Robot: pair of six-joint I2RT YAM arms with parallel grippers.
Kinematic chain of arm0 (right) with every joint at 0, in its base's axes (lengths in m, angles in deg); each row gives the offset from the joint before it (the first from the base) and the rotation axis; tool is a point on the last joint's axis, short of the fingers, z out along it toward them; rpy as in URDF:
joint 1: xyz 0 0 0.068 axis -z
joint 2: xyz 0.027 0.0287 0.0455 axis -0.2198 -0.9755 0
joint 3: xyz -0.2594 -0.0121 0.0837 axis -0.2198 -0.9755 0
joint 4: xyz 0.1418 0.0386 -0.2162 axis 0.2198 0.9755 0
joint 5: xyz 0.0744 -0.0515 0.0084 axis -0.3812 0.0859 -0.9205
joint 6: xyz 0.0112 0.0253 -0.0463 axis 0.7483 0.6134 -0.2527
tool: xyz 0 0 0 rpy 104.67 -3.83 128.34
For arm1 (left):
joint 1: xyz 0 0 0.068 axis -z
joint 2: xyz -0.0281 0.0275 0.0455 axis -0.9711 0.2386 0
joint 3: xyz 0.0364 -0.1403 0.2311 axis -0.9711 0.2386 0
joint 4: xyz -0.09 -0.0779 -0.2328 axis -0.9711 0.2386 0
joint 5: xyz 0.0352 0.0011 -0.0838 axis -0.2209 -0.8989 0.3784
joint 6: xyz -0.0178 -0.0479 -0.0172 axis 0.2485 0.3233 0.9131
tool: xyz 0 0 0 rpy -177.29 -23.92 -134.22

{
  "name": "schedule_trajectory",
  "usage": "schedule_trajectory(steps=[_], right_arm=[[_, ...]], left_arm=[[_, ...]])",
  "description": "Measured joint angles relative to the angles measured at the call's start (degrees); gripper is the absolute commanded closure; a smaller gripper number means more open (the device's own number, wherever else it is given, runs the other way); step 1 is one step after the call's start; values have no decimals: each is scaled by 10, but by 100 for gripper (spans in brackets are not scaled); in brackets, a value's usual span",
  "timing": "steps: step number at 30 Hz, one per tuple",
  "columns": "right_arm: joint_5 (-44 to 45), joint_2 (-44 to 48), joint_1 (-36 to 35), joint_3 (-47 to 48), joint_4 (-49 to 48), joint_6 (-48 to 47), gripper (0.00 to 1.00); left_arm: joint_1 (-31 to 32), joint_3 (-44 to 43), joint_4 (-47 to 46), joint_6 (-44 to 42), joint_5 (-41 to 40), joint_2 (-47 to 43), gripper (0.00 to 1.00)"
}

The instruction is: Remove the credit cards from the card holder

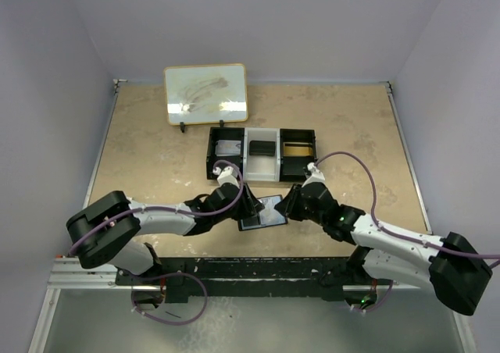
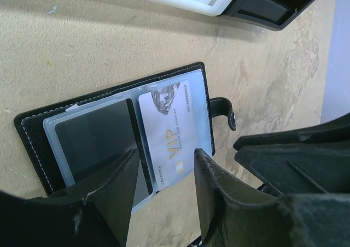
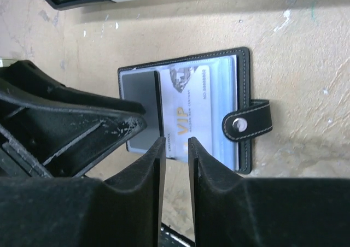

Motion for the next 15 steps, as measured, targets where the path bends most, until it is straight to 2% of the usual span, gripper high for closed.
schedule_trajectory(steps=[6,15], right_arm=[[-46,-45,27,-10,-49,-19,77],[-52,-110,49,-5,-61,-44,78]], left_arm=[[3,6,-13,9,0,2,57],[3,20,-30,11,1,13,57]])
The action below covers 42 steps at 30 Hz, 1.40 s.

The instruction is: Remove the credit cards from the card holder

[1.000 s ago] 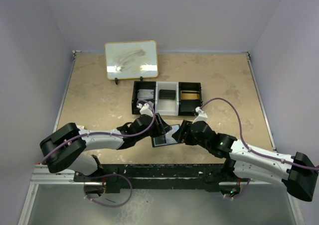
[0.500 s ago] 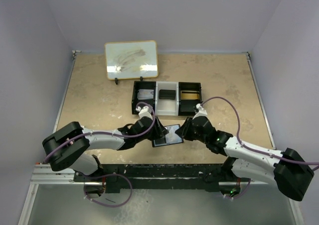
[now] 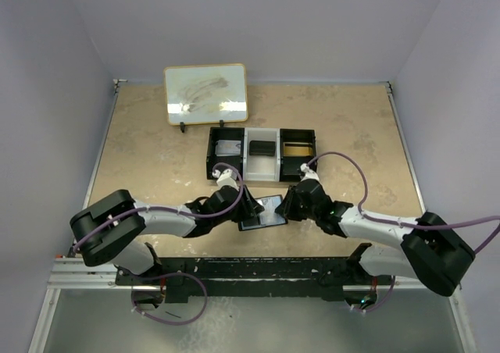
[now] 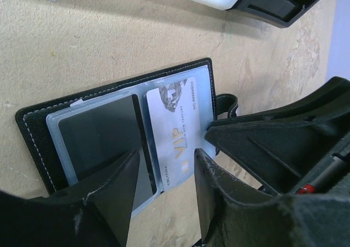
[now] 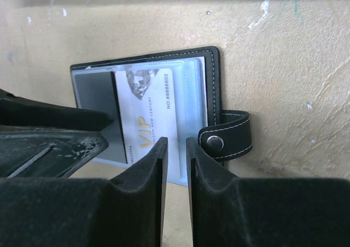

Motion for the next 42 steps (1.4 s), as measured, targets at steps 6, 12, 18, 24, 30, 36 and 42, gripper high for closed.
schedule_trajectory(steps=[6,12,18,24,30,36,42], right_arm=[[-12,-52,0,0,-50,2,82],[-17,-69,1,-15,-100,24,84],[-22,-66,4,-35,-131,42,84],[-24,-59,4,-43,-137,48,84],[-24,-53,4,-47,-135,48,84],[-25,-50,4,-47,-132,48,84],[-25,-50,4,-47,-132,48,84]], left_arm=[[0,11,-42,9,3,14,57],[0,21,-78,19,4,27,57],[0,37,-109,35,2,30,63],[0,51,-142,50,1,40,72],[0,71,-180,59,1,46,80],[0,83,-226,64,10,63,92],[0,104,-269,74,16,68,100]])
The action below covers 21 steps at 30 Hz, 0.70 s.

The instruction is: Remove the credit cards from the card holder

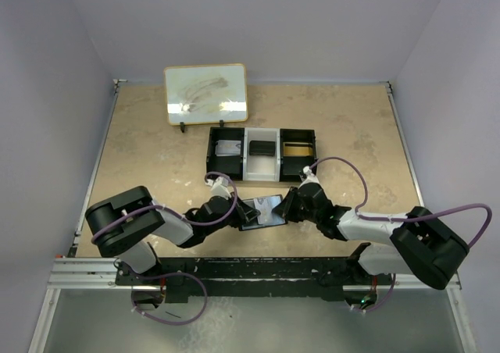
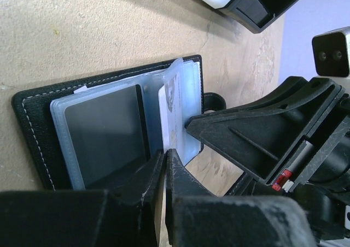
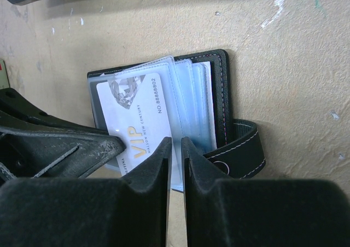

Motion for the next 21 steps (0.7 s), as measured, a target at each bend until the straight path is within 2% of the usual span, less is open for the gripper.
schedule_trajectory(steps=[6,16,21], right_arm=[[0,0,0,0,0,0,84],[-2,0,0,2,2,-1,79],[-14,24,0,17,52,-23,76]], left_arm=[[0,2,11,-1,-1,-10,100],[0,3,92,-16,-18,-72,100],[0,-2,116,-24,-18,-72,100]])
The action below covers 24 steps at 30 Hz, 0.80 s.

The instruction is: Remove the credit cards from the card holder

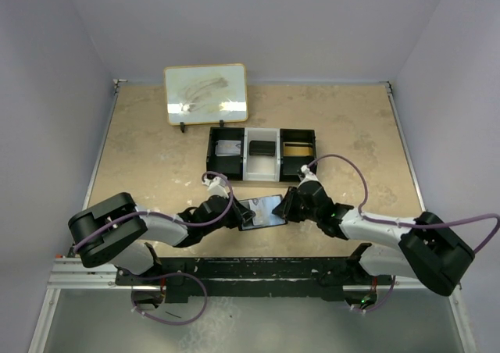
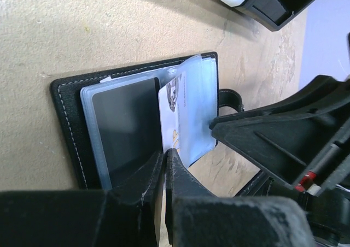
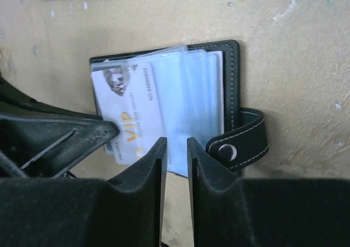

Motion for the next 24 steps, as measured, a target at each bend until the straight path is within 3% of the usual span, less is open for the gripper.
schedule_trajectory(steps=[7,14,24], right_arm=[[-3,44,0,63,59,-44,76],[-38,-53,0,74,23,-70,77],[-68,-108,0,43,-70,-46,77]], left_arm=[[0,-7,9,-6,0,0,100],[0,-8,12,-6,0,0,100],[0,-8,16,-6,1,0,82]])
